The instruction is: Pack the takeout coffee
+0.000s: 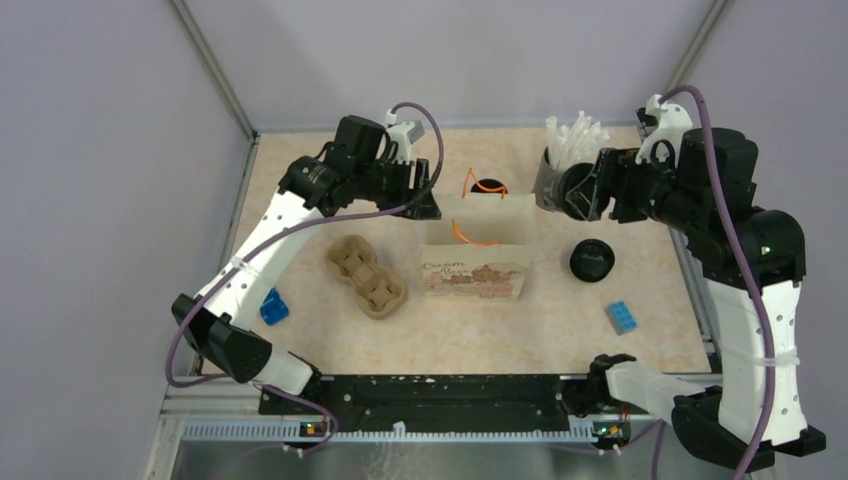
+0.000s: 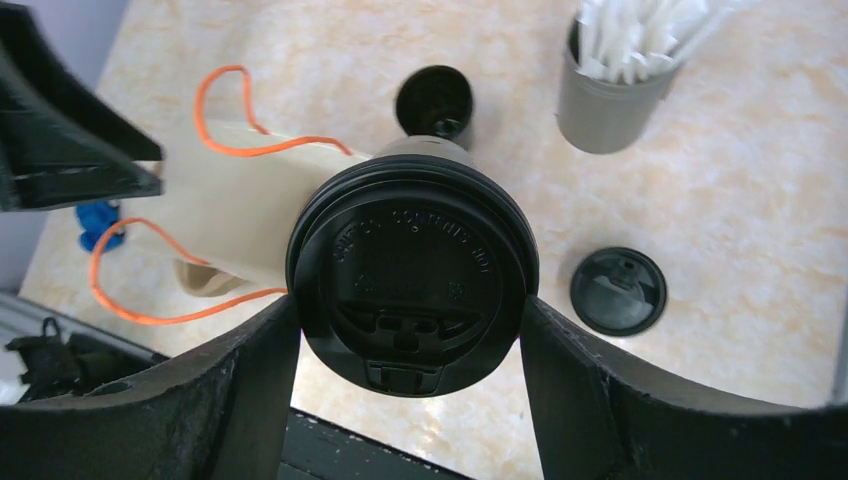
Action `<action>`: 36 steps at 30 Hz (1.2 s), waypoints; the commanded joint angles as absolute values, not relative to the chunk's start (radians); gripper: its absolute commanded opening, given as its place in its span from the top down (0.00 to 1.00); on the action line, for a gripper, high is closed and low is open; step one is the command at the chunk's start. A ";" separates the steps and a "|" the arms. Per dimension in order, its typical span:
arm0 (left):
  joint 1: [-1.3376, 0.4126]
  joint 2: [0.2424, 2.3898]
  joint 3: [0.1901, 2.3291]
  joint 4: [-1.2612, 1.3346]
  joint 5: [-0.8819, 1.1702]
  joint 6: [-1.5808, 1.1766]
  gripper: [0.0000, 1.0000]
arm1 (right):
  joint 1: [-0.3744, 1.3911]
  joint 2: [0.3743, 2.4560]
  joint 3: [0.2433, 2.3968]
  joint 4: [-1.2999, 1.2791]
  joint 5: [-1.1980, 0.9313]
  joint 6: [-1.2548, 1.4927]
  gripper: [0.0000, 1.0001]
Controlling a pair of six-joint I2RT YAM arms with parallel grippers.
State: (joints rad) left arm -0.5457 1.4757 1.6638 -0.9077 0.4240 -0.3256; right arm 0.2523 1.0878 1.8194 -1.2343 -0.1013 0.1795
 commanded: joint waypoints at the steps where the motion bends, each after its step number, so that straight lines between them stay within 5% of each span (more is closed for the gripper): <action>1: -0.576 1.493 1.705 -0.874 0.387 -0.284 0.40 | 0.244 1.058 1.780 -1.100 -0.321 0.179 0.34; 7: -0.605 1.530 1.740 -0.922 0.336 -0.255 0.54 | 0.248 0.964 1.607 -0.911 -0.548 0.269 0.35; 19: -0.611 1.488 1.672 -0.772 0.374 -0.216 1.00 | 0.405 0.972 1.520 -0.938 -0.421 0.236 0.36; 30: -0.612 1.463 1.626 -0.674 0.436 -0.193 0.95 | 0.547 1.012 1.531 -0.899 -0.179 0.194 0.38; 36: -0.610 1.480 1.678 -0.743 0.391 -0.213 0.60 | 0.601 1.063 1.523 -0.908 -0.111 0.126 0.38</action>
